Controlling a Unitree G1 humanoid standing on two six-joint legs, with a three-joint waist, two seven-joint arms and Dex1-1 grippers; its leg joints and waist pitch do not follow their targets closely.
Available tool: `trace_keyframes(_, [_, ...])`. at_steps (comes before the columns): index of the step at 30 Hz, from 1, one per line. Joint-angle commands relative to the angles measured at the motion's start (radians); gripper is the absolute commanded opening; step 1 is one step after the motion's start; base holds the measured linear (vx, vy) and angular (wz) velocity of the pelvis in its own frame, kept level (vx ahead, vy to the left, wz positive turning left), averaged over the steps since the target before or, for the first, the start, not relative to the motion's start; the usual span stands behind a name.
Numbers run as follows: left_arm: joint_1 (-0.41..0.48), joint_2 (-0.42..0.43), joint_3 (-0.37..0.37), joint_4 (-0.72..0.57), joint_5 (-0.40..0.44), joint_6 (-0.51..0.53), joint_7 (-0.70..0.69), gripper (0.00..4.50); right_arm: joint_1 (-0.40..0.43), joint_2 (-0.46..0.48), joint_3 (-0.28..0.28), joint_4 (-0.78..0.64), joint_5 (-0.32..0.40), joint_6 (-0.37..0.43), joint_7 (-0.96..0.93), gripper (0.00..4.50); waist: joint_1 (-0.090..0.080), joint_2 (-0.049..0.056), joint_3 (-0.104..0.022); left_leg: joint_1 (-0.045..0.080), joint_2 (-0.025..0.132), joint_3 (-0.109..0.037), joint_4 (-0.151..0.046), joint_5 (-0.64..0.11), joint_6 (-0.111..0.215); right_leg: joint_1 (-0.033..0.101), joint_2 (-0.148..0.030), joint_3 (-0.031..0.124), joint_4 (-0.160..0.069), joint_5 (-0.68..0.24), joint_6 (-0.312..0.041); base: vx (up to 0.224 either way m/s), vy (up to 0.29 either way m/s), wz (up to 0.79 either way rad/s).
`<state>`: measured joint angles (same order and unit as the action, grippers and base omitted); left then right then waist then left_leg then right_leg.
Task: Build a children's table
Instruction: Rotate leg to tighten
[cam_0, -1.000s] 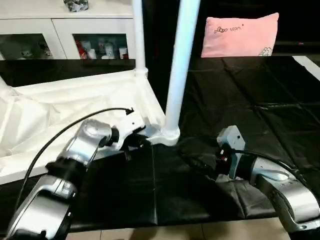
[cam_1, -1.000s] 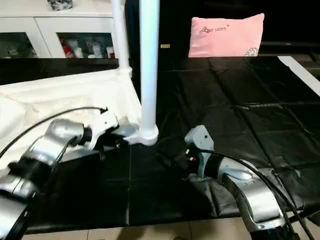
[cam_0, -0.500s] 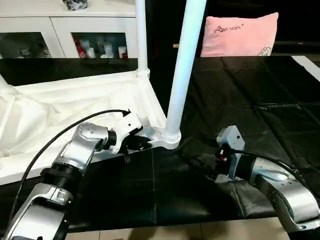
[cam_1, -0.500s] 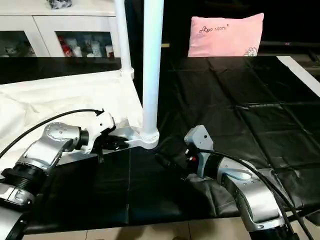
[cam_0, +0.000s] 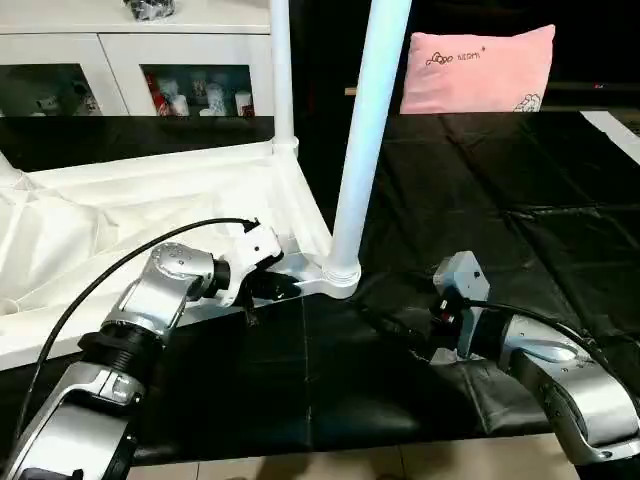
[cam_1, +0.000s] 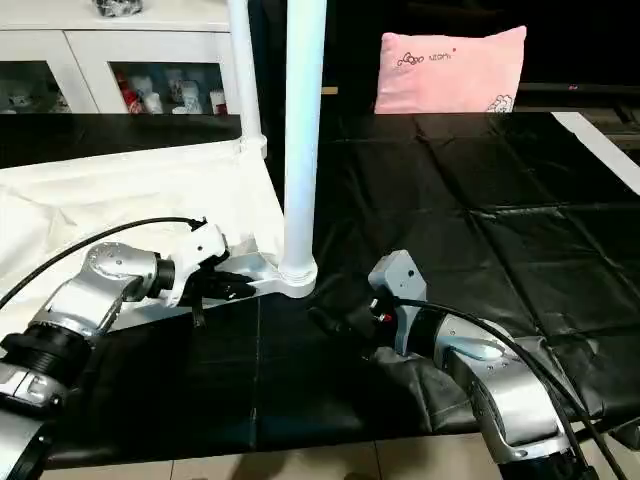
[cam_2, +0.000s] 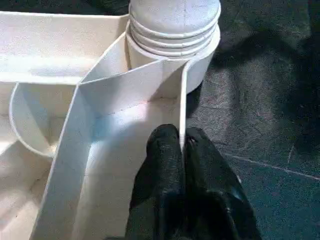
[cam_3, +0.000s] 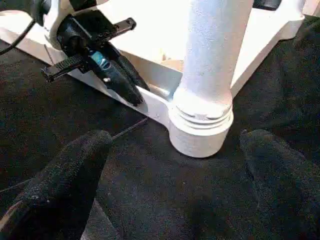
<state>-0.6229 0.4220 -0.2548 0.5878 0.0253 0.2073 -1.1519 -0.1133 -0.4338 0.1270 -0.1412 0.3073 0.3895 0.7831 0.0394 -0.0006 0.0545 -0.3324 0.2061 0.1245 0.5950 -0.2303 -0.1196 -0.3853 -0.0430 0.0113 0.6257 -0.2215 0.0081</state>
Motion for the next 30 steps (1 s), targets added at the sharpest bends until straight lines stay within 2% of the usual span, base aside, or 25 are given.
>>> trace_keyframes(1, [0.007,0.010,-0.026,0.024,0.015,0.006,-0.022,0.12,0.004,-0.004,0.005,-0.003,0.000,-0.009,0.003,4.50,0.006,-0.011,-0.058,-0.020,-0.005,0.024,-0.067,-0.010,0.020,0.064,-0.053,0.023,-0.060,0.098,-0.235,0.000,0.000,0.00])
trace_keyframes(5, [0.008,0.029,-0.058,0.033,0.046,-0.044,-0.034,0.12,-0.017,0.004,0.006,0.020,-0.006,-0.019,-0.001,4.50,0.006,-0.010,-0.058,-0.019,-0.005,0.025,-0.066,-0.008,0.023,0.065,-0.054,0.023,-0.059,0.108,-0.237,0.000,0.000,0.00])
trace_keyframes(6, [0.013,0.036,-0.068,0.028,0.051,-0.071,-0.050,0.12,-0.024,0.008,0.004,0.030,-0.006,-0.023,-0.001,4.50,0.005,-0.015,-0.058,-0.020,-0.005,0.025,-0.067,-0.010,0.024,0.065,-0.054,0.023,-0.060,0.104,-0.235,0.000,0.000,0.00])
trace_keyframes(8, [0.026,0.047,-0.082,0.008,0.050,-0.083,-0.086,0.12,-0.040,0.015,-0.001,0.048,0.000,-0.023,0.001,4.50,0.005,-0.011,-0.059,-0.018,-0.004,0.025,-0.067,-0.011,0.022,0.062,-0.055,0.023,-0.059,0.098,-0.237,0.000,0.000,0.00])
trace_keyframes(9, [0.031,0.052,-0.088,-0.003,0.048,-0.083,-0.102,0.12,-0.048,0.017,-0.003,0.058,0.002,-0.023,0.006,4.50,0.003,-0.026,-0.057,-0.019,-0.004,0.027,-0.068,-0.016,0.025,0.063,-0.054,0.023,-0.060,0.084,-0.237,0.000,0.000,0.00])
trace_keyframes(10, [0.033,0.056,-0.091,-0.009,0.047,-0.082,-0.113,0.12,-0.054,0.018,-0.003,0.066,0.003,-0.024,0.008,4.50,0.006,-0.021,-0.058,-0.017,-0.004,0.026,-0.069,-0.018,0.025,0.062,-0.056,0.023,-0.058,0.076,-0.237,0.000,0.000,0.00])
trace_keyframes(11, [0.038,0.065,-0.093,-0.026,0.041,-0.073,-0.133,0.12,-0.076,0.019,-0.004,0.088,0.011,-0.022,0.026,4.50,0.006,-0.026,-0.056,-0.017,0.000,0.026,-0.071,-0.021,0.027,0.059,-0.059,0.022,-0.058,0.053,-0.238,0.000,0.000,0.00])
trace_keyframes(13, [0.038,0.067,-0.091,-0.030,0.038,-0.069,-0.136,0.12,-0.082,0.018,-0.004,0.093,0.013,-0.023,0.033,4.50,0.006,-0.022,-0.055,-0.014,0.001,0.027,-0.071,-0.023,0.027,0.055,-0.058,0.022,-0.059,0.048,-0.238,0.000,0.000,0.00])
trace_keyframes(14, [0.040,0.071,-0.086,-0.037,0.028,-0.066,-0.144,0.12,-0.093,0.017,-0.004,0.103,0.018,-0.023,0.045,4.50,0.007,-0.029,-0.056,-0.014,0.002,0.027,-0.071,-0.024,0.028,0.056,-0.058,0.021,-0.058,0.056,-0.241,0.000,0.000,0.00])
trace_keyframes(16, [0.039,0.076,-0.081,-0.041,0.019,-0.071,-0.150,0.12,-0.109,0.013,-0.003,0.121,0.017,-0.031,0.058,4.50,0.009,-0.028,-0.057,-0.013,0.002,0.027,-0.071,-0.011,0.031,0.055,-0.059,0.020,-0.056,0.076,-0.242,0.000,0.000,0.00])
trace_keyframes(18, [0.043,0.084,-0.075,-0.059,-0.007,-0.072,-0.179,0.12,-0.131,-0.003,0.015,0.148,0.008,-0.057,0.106,4.50,0.013,-0.021,-0.060,-0.011,0.002,0.027,-0.069,-0.013,0.027,0.054,-0.059,0.019,-0.052,0.095,-0.252,0.000,0.000,0.00])
trace_keyframes(22, [0.050,0.087,-0.077,-0.084,-0.026,-0.065,-0.216,0.12,-0.156,-0.017,0.040,0.184,0.006,-0.077,0.175,4.50,0.015,-0.027,-0.061,-0.013,0.000,0.029,-0.067,0.006,0.038,0.059,-0.057,0.020,-0.049,0.149,-0.266,0.000,0.000,0.00])
trace_keyframes(27, [0.059,0.088,-0.099,-0.121,-0.026,-0.063,-0.253,0.12,-0.228,-0.010,0.074,0.305,-0.015,-0.143,0.268,4.50,0.019,-0.030,-0.062,-0.013,0.002,0.029,-0.066,0.002,0.049,0.058,-0.060,0.019,-0.048,0.135,-0.281,0.000,0.000,0.00])
trace_keyframes(28, [0.063,0.088,-0.109,-0.131,-0.023,-0.065,-0.261,0.00,-0.251,-0.001,0.073,0.347,-0.018,-0.162,0.282,4.20,0.020,-0.032,-0.061,-0.011,0.003,0.031,-0.067,-0.003,0.050,0.056,-0.060,0.018,-0.050,0.123,-0.283,0.000,0.000,0.00])
trace_keyframes(29, [0.068,0.088,-0.121,-0.145,-0.022,-0.065,-0.270,0.00,-0.282,0.010,0.074,0.404,-0.021,-0.186,0.304,4.20,0.021,-0.028,-0.061,-0.010,0.004,0.031,-0.067,-0.006,0.050,0.053,-0.060,0.018,-0.048,0.119,-0.289,0.000,0.000,0.00])
trace_keyframes(30, [0.071,0.088,-0.136,-0.161,-0.021,-0.066,-0.285,0.00,-0.321,0.019,0.078,0.468,-0.022,-0.205,0.342,4.20,0.020,-0.029,-0.062,-0.011,0.005,0.032,-0.066,-0.009,0.051,0.053,-0.062,0.017,-0.046,0.123,-0.298,0.000,0.000,0.00])
